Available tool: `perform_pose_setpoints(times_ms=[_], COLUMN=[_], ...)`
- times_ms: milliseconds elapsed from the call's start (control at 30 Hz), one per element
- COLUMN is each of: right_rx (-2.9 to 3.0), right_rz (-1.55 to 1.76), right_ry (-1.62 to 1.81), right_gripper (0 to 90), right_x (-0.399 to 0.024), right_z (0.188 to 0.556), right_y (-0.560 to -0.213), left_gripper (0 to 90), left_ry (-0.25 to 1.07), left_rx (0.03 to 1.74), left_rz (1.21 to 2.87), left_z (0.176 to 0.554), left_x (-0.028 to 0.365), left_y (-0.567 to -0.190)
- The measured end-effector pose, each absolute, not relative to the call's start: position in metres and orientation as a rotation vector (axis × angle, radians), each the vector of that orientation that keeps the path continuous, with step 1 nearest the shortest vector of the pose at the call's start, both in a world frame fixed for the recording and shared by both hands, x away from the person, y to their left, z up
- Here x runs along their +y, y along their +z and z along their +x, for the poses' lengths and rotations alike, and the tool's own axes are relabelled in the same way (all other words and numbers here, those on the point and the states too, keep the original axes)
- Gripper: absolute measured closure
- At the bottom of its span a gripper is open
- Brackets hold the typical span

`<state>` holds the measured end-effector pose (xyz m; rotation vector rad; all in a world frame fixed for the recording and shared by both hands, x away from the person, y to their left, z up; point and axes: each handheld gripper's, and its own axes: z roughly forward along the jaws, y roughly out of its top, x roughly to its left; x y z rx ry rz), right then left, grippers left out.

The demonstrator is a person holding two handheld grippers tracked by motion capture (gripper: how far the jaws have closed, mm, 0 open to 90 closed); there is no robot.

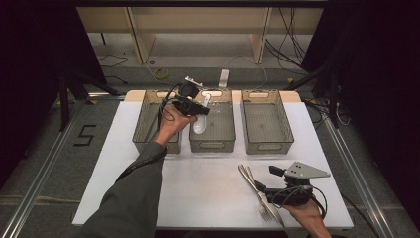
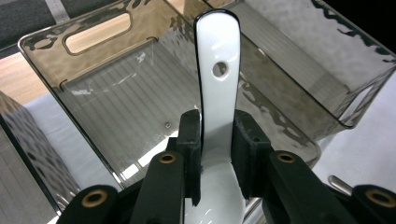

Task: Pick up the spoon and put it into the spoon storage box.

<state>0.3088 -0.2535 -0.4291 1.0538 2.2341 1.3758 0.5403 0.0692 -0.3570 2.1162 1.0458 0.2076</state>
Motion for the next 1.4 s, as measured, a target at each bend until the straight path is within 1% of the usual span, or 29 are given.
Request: perform_pose_setpoints(times_ms=[700,733,800,833,900,1033,1233,1400], right_rx=[2.238,2.239,2.239,2.238,2.237,2.238,2.237,2.243], right_rz=[1.053,1.053,1.052,1.053,1.052,1.053,1.048,1.049], right_ry=[1.374,1.374,1.375,1.374,1.375,1.375,1.374,1.370], right_gripper=[23.7,23.6,23.7,23.7,23.7,23.7,23.7,23.8], right_x=[-0.253,-0.253,-0.253,-0.253,-0.253,-0.253,-0.252,-0.252], right_z=[0.309,0.309,0.309,0.309,0.309,0.309,0.308,0.308], right_y=[-0.429,-0.429,-0.429,-0.429,-0.429,-0.429,-0.429,-0.429], left_gripper=[73.1,71.8,58.4,54.2,48.9,46.0,34.8,29.7], left_ry=[0.208,0.208,0.213,0.222,0.243,0.249,0.211,0.213], left_rx=[1.102,1.101,1.117,1.116,1.114,1.110,1.099,1.100], left_rz=[2.162,2.163,2.148,2.141,2.131,2.109,2.075,2.059], left_z=[0.547,0.548,0.548,0.548,0.546,0.540,0.524,0.507], left_x=[0.064,0.064,0.063,0.064,0.064,0.066,0.080,0.096], left_y=[-0.383,-0.383,-0.380,-0.378,-0.374,-0.365,-0.356,-0.357])
